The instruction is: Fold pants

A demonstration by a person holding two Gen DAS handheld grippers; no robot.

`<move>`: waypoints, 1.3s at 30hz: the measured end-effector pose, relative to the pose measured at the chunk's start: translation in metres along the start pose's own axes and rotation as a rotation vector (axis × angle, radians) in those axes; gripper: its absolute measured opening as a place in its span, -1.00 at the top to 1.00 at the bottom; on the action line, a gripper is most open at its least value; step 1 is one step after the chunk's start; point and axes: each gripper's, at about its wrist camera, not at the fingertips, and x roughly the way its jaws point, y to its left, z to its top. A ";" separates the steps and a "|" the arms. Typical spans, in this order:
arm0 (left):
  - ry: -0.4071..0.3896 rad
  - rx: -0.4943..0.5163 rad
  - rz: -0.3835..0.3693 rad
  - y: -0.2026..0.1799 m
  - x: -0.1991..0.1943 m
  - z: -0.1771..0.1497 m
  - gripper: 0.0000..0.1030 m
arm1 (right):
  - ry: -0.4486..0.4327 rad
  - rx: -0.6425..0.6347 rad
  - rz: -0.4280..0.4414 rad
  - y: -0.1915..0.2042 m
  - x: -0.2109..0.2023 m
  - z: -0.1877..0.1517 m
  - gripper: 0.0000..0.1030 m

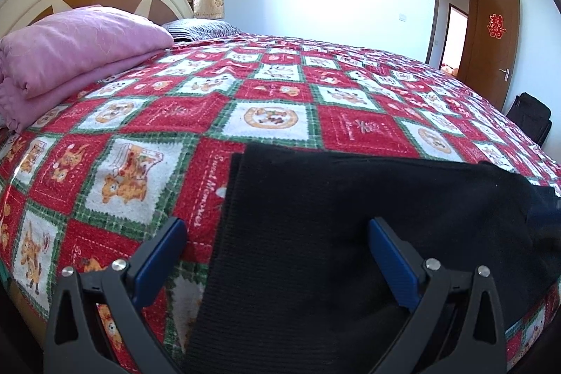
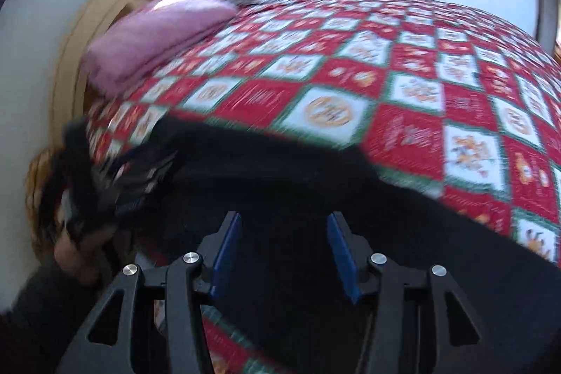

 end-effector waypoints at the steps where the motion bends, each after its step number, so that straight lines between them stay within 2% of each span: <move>1: 0.000 0.001 0.000 -0.001 0.000 0.000 -1.00 | 0.021 -0.019 0.008 0.005 0.005 -0.006 -0.03; 3: 0.000 -0.001 -0.001 -0.001 0.000 0.000 -1.00 | 0.059 -0.037 0.014 0.011 0.014 -0.016 -0.03; 9: 0.002 0.000 -0.002 -0.002 0.000 0.000 -1.00 | 0.040 -0.123 -0.065 0.027 0.015 -0.038 -0.03; 12: 0.007 0.001 -0.003 0.000 0.001 0.001 -1.00 | 0.055 -0.132 -0.036 0.032 0.013 -0.040 -0.03; 16: 0.011 -0.001 -0.002 0.005 0.000 0.002 -1.00 | 0.079 -0.185 -0.054 0.036 0.021 -0.048 -0.04; 19: -0.020 -0.014 0.020 0.013 -0.008 0.005 -1.00 | 0.064 -0.178 -0.050 0.037 0.016 -0.047 -0.04; 24: 0.011 -0.109 -0.091 0.028 0.003 0.011 -0.94 | -0.006 -0.083 -0.018 0.026 0.011 -0.045 -0.04; 26: 0.006 -0.108 -0.099 0.029 0.005 0.015 -0.88 | -0.037 -0.069 -0.025 0.026 0.008 -0.047 -0.04; 27: 0.007 -0.103 -0.101 0.028 0.005 0.016 -0.78 | -0.047 -0.068 -0.030 0.027 0.007 -0.048 -0.04; 28: 0.010 -0.095 -0.110 0.026 0.005 0.018 -0.51 | -0.057 -0.070 -0.036 0.028 0.007 -0.050 -0.04; 30: 0.026 -0.090 -0.174 0.019 0.006 0.023 -0.09 | -0.077 -0.071 -0.046 0.028 0.005 -0.052 -0.04; 33: 0.036 -0.024 -0.108 0.004 0.009 0.026 -0.07 | -0.099 -0.058 -0.046 0.028 0.002 -0.057 -0.04; 35: 0.038 -0.046 -0.119 0.008 0.009 0.027 -0.01 | -0.109 -0.051 -0.049 0.027 0.000 -0.058 -0.04; 39: 0.019 -0.047 -0.122 0.016 -0.002 0.022 0.25 | -0.117 -0.044 -0.064 0.023 -0.004 -0.061 -0.04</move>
